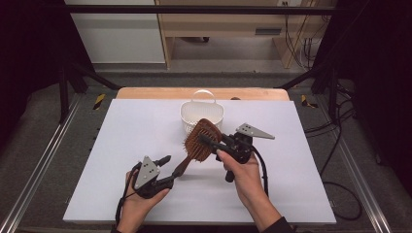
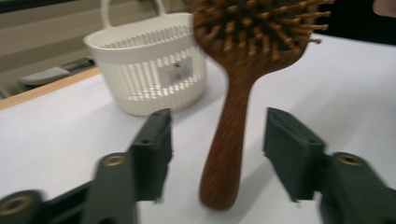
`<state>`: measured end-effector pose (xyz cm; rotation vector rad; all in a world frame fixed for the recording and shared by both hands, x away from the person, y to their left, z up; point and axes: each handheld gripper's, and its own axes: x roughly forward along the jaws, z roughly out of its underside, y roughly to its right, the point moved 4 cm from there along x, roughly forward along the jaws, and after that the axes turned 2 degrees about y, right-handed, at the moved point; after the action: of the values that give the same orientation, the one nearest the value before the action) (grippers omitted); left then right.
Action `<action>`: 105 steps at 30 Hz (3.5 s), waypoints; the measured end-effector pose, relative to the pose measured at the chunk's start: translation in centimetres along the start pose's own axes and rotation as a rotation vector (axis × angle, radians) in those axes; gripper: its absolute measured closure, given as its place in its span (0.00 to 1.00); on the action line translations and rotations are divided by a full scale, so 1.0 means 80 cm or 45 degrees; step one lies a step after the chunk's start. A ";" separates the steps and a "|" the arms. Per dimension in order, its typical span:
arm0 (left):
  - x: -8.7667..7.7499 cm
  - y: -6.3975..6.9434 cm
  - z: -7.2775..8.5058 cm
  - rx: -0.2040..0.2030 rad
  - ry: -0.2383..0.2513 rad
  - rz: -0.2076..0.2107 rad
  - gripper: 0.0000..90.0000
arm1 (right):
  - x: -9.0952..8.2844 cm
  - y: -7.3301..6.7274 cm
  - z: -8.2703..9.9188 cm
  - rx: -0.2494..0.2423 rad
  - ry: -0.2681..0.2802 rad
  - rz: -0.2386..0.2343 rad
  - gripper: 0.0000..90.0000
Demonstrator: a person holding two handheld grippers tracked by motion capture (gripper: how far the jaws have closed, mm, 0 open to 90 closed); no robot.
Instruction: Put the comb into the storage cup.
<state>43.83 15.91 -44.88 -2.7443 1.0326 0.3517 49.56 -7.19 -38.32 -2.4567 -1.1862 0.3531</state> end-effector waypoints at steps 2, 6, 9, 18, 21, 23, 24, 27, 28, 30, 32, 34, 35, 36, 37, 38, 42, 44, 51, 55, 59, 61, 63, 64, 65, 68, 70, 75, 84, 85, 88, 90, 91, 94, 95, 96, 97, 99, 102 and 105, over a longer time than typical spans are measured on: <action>-0.010 -0.007 0.004 -0.038 0.001 -0.051 0.34 | -0.006 0.007 -0.007 0.028 0.030 0.021 0.58; -0.034 -0.024 0.019 -0.141 -0.021 -0.132 0.17 | -0.023 0.020 -0.022 0.067 0.088 0.050 0.58; -0.049 -0.039 0.026 -0.184 -0.016 -0.186 0.07 | -0.040 0.031 -0.031 0.078 0.123 0.084 0.58; -0.060 -0.074 0.027 -0.200 0.055 -0.285 0.06 | -0.073 0.047 -0.059 0.106 0.190 0.160 0.57; -0.065 -0.080 0.027 -0.180 0.068 -0.309 0.05 | -0.075 0.047 -0.065 0.109 0.199 0.169 0.57; -0.067 -0.080 0.030 -0.172 0.036 -0.327 0.04 | -0.075 0.044 -0.070 0.112 0.206 0.168 0.57; -0.067 -0.078 0.032 -0.152 0.023 -0.321 0.04 | -0.074 0.042 -0.073 0.112 0.213 0.163 0.57; -0.071 -0.073 0.035 -0.139 0.018 -0.300 0.03 | -0.072 0.035 -0.082 0.119 0.232 0.144 0.57; -0.073 -0.073 0.035 -0.149 0.019 -0.304 0.03 | -0.070 0.033 -0.086 0.116 0.238 0.141 0.57; -0.074 -0.072 0.038 -0.159 0.019 -0.314 0.04 | -0.064 0.030 -0.095 0.108 0.246 0.135 0.57; -0.075 -0.075 0.040 -0.168 0.023 -0.344 0.04 | -0.057 0.029 -0.104 0.108 0.257 0.132 0.57; -0.075 -0.077 0.040 -0.218 0.047 -0.351 0.04 | -0.049 0.029 -0.112 0.111 0.261 0.130 0.57; -0.076 -0.078 0.040 -0.240 0.054 -0.349 0.04 | -0.044 0.029 -0.116 0.112 0.261 0.132 0.57; -0.076 -0.078 0.041 -0.250 0.052 -0.345 0.04 | -0.039 0.028 -0.121 0.107 0.263 0.133 0.57; -0.075 -0.078 0.041 -0.256 0.050 -0.337 0.04 | -0.034 0.027 -0.124 0.109 0.265 0.137 0.57; -0.076 -0.079 0.041 -0.255 0.042 -0.325 0.04 | -0.030 0.025 -0.128 0.098 0.280 0.148 0.57; -0.075 -0.083 0.043 -0.242 0.023 -0.353 0.04 | -0.012 0.011 -0.136 0.050 0.307 0.177 0.57; -0.074 -0.084 0.042 -0.265 0.035 -0.350 0.04 | -0.003 0.007 -0.141 0.037 0.304 0.180 0.57; -0.069 -0.083 0.047 -0.345 0.026 -0.336 0.04 | 0.035 0.005 -0.155 -0.022 0.250 0.217 0.56; -0.070 -0.083 0.046 -0.332 0.035 -0.343 0.04 | 0.050 0.012 -0.164 -0.043 0.262 0.268 0.57; -0.070 -0.082 0.044 -0.321 0.051 -0.338 0.04 | 0.058 0.019 -0.169 -0.039 0.292 0.304 0.57; -0.070 -0.080 0.042 -0.309 0.063 -0.331 0.04 | 0.062 0.023 -0.170 -0.045 0.298 0.323 0.57; -0.071 -0.079 0.041 -0.288 0.074 -0.320 0.04 | 0.064 0.028 -0.170 -0.051 0.301 0.343 0.57; -0.071 -0.078 0.040 -0.277 0.079 -0.314 0.03 | 0.065 0.031 -0.170 -0.055 0.308 0.349 0.57; -0.072 -0.078 0.039 -0.275 0.082 -0.311 0.03 | 0.065 0.033 -0.171 -0.058 0.318 0.354 0.57; -0.071 -0.077 0.039 -0.279 0.088 -0.305 0.03 | 0.067 0.040 -0.171 -0.059 0.327 0.375 0.57; -0.071 -0.077 0.039 -0.278 0.085 -0.305 0.03 | 0.068 0.043 -0.170 -0.054 0.322 0.381 0.57; -0.071 -0.077 0.039 -0.267 0.087 -0.296 0.03 | 0.067 0.045 -0.169 -0.086 0.323 0.401 0.56; -0.070 -0.069 0.036 -0.192 0.100 -0.244 0.03 | 0.068 0.056 -0.155 -0.086 0.296 0.410 0.56; -0.070 -0.069 0.036 -0.193 0.102 -0.243 0.03 | 0.068 0.058 -0.154 -0.084 0.294 0.413 0.56; -0.070 -0.070 0.036 -0.197 0.103 -0.245 0.03 | 0.068 0.062 -0.149 -0.087 0.287 0.425 0.56; -0.070 -0.070 0.036 -0.195 0.104 -0.245 0.03 | 0.068 0.064 -0.147 -0.078 0.286 0.428 0.56; -0.070 -0.070 0.036 -0.195 0.104 -0.243 0.03 | 0.069 0.065 -0.146 -0.076 0.286 0.427 0.56; -0.070 -0.069 0.036 -0.192 0.102 -0.238 0.03 | 0.069 0.065 -0.142 -0.080 0.282 0.428 0.56; -0.070 -0.069 0.036 -0.195 0.104 -0.238 0.03 | 0.069 0.066 -0.141 -0.077 0.280 0.428 0.56; -0.069 -0.069 0.036 -0.195 0.104 -0.239 0.03 | 0.070 0.066 -0.140 -0.074 0.281 0.427 0.56; -0.069 -0.069 0.037 -0.195 0.102 -0.240 0.03 | 0.070 0.067 -0.138 -0.074 0.278 0.429 0.56; -0.069 -0.069 0.037 -0.190 0.104 -0.238 0.03 | 0.071 0.069 -0.135 -0.067 0.276 0.433 0.56; -0.070 -0.069 0.037 -0.190 0.106 -0.237 0.03 | 0.071 0.074 -0.131 -0.057 0.276 0.438 0.56; -0.069 -0.069 0.037 -0.194 0.106 -0.236 0.03 | 0.071 0.078 -0.127 -0.048 0.281 0.442 0.56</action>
<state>43.03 24.17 -45.60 -2.9854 0.7900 0.3005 61.27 -8.60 -32.36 -2.6516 -0.6833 0.1480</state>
